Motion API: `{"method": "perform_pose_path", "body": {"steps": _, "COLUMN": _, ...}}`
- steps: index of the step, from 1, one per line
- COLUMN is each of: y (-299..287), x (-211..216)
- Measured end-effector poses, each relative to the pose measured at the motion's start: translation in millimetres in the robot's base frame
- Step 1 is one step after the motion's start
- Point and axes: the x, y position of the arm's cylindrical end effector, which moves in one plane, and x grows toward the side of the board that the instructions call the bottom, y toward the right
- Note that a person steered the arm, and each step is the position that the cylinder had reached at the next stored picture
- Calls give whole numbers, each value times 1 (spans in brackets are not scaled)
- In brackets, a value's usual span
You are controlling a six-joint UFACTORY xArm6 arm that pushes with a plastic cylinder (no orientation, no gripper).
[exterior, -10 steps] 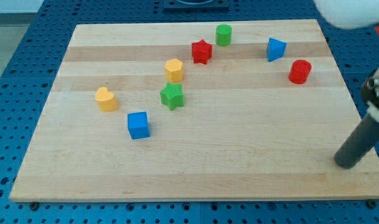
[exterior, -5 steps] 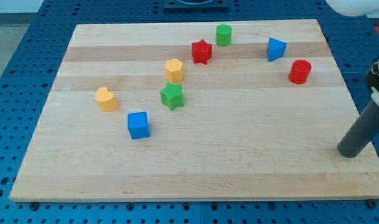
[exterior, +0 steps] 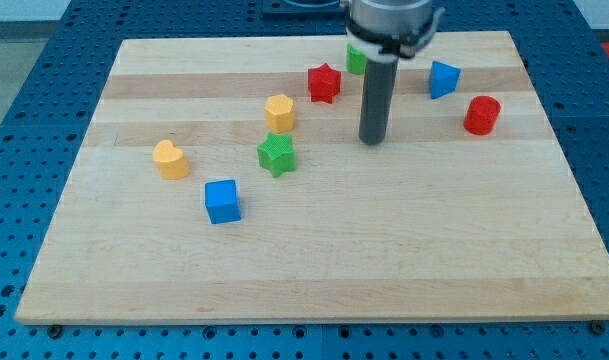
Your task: Slightly push the green circle to the bottom right side
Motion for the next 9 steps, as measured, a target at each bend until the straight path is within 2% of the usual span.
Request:
{"method": "perform_pose_path", "body": {"steps": 1, "y": 16, "x": -50}}
{"method": "perform_pose_path", "body": {"steps": 4, "y": 71, "x": -148}}
{"method": "perform_pose_path", "body": {"steps": 6, "y": -35, "x": -162}}
{"method": "perform_pose_path", "body": {"steps": 7, "y": -30, "x": -144}}
{"method": "perform_pose_path", "body": {"steps": 8, "y": 19, "x": -133}}
{"method": "perform_pose_path", "body": {"steps": 9, "y": 18, "x": -135}}
